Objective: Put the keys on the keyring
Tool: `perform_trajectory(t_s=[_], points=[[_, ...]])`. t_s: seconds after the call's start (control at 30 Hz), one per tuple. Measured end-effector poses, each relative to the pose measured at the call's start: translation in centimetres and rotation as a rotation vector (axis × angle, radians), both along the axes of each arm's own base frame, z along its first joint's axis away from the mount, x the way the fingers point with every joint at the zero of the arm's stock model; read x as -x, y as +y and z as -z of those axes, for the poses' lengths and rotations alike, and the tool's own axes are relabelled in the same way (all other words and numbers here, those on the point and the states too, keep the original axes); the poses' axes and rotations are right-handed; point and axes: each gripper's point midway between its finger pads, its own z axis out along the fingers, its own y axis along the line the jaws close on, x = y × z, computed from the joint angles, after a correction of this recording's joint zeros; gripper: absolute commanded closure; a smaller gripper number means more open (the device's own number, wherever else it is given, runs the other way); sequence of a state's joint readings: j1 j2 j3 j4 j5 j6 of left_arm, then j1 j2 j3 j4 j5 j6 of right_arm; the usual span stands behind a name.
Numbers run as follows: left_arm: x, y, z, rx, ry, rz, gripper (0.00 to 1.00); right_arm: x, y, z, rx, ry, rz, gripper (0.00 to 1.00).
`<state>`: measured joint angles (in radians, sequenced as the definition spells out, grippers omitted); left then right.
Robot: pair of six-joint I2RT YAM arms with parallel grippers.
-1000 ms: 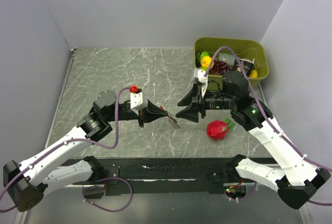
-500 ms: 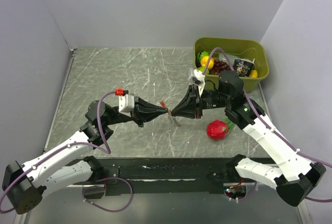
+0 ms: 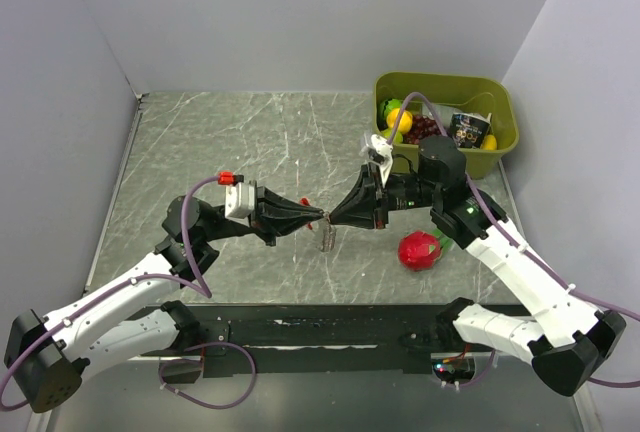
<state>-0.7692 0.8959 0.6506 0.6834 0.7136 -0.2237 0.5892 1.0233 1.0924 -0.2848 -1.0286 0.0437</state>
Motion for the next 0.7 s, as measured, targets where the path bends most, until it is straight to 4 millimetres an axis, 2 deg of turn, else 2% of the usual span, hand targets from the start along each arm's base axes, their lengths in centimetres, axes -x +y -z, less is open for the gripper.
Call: perform_trajectory(t_s=[0.03, 0.07, 0.1, 0.2, 0.3, 0.33, 0.53, 0.7], points=[[0.0, 0.0, 0.0, -0.002, 0.001, -0.001, 0.99, -0.1, 0.0, 0.0, 0.001, -0.001, 0.005, 0.76], [-0.1, 0.0, 0.1, -0.005, 0.002, -0.003, 0.99, -0.2, 0.0, 0.0, 0.001, -0.005, 0.013, 0.67], [-0.1, 0.0, 0.2, -0.008, 0.002, -0.006, 0.99, -0.3, -0.1, 0.0, 0.001, -0.009, 0.024, 0.49], [-0.3, 0.0, 0.6, -0.021, 0.001, -0.014, 0.99, -0.4, -0.6, 0.0, -0.001, -0.024, 0.073, 0.20], [-0.3, 0.1, 0.7, -0.031, 0.001, -0.026, 0.99, -0.1, -1.4, -0.1, -0.020, -0.067, 0.122, 0.08], [-0.3, 0.2, 0.8, -0.033, -0.003, -0.029, 0.99, 0.1, -1.7, -0.3, -0.030, -0.086, 0.134, 0.01], [-0.4, 0.5, 0.7, -0.037, -0.007, -0.050, 0.99, 0.1, -2.4, -1.6, -0.073, -0.154, 0.186, 0.00], [-1.1, 0.5, 1.4, -0.058, 0.011, -0.083, 0.99, -0.6, -2.4, -1.5, -0.068, -0.152, 0.212, 0.00]])
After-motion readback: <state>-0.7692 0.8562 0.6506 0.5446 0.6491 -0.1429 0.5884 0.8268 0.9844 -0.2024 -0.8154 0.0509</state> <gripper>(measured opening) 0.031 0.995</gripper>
